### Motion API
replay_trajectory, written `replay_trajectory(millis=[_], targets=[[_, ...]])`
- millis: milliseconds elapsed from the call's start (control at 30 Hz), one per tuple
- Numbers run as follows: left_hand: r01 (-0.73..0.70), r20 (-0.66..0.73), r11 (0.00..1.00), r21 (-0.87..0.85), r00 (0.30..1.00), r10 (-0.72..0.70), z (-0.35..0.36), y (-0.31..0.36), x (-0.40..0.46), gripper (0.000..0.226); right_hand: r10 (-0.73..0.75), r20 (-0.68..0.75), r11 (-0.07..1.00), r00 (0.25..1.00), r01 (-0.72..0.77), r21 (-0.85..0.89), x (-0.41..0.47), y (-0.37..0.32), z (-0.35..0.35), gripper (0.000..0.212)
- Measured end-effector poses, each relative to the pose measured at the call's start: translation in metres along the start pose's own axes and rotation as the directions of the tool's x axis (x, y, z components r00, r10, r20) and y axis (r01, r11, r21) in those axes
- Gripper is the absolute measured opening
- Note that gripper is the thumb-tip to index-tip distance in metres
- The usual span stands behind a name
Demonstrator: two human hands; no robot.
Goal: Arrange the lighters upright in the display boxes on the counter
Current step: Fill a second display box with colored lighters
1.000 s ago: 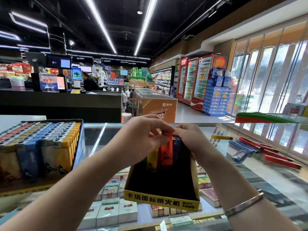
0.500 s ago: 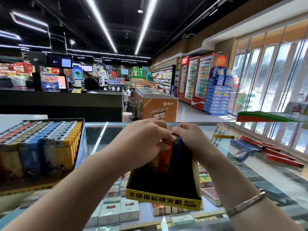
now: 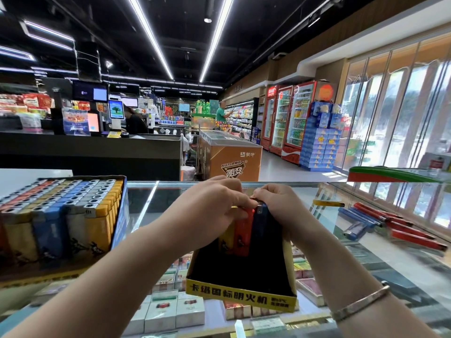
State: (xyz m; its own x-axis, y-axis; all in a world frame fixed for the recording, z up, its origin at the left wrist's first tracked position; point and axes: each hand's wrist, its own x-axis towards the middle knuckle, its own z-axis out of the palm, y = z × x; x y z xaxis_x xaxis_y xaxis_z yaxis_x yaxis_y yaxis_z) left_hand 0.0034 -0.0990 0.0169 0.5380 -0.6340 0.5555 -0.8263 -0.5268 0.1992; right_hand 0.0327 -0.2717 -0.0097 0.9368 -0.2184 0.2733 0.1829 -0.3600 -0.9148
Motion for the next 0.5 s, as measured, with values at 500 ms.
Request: replay_trajectory(millis=[500], targets=[[0.017,-0.015,0.996,0.086,1.0,-0.015,0.007,-0.006,0.0,0.024,-0.055,0.019,0.997,0.998,0.056,-0.058,-0.001,0.001,0.0,0.025]])
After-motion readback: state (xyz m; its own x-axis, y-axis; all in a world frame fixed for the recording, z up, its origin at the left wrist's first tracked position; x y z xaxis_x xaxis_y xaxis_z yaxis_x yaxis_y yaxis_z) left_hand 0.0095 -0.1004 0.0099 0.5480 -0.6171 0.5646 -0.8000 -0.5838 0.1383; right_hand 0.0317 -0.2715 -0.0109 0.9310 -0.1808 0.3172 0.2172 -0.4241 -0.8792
